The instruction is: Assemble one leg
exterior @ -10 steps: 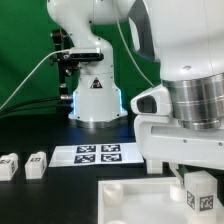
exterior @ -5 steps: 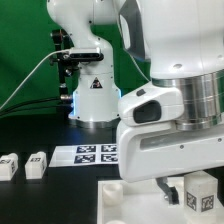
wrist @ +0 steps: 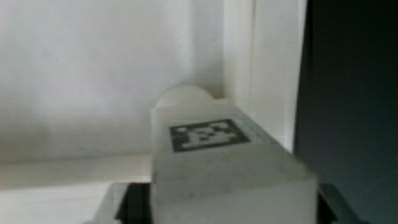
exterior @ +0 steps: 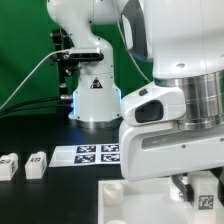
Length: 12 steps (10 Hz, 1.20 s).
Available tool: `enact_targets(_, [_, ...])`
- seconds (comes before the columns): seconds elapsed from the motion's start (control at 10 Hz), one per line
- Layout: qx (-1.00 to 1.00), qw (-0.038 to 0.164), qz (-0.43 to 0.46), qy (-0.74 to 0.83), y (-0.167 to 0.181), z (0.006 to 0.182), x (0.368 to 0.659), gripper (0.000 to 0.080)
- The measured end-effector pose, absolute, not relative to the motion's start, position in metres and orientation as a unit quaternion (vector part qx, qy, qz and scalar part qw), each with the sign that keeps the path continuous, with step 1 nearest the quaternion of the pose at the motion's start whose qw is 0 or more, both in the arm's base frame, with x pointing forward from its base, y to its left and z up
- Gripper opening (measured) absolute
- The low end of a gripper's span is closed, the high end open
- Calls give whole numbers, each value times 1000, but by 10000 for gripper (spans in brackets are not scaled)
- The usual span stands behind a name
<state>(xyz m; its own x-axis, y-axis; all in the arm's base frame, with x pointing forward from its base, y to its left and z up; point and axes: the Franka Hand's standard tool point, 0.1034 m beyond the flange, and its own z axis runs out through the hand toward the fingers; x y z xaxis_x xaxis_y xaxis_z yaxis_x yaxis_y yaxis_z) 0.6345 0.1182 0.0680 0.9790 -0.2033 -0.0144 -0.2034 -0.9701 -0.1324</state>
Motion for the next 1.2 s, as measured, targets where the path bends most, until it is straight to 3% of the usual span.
enact_targets(0.4, [-926, 74, 25, 370, 116, 67, 635, 300])
enact_targets(0.7, [-783, 95, 53, 612, 117, 65, 634, 299])
enact_targets(1.0, [-717, 97, 67, 687, 120, 64, 632, 299])
enact_targets(1.1, [-747, 98, 63, 655, 121, 63, 631, 374])
enact_targets(1.2, [-776, 99, 60, 620, 126, 63, 630, 557])
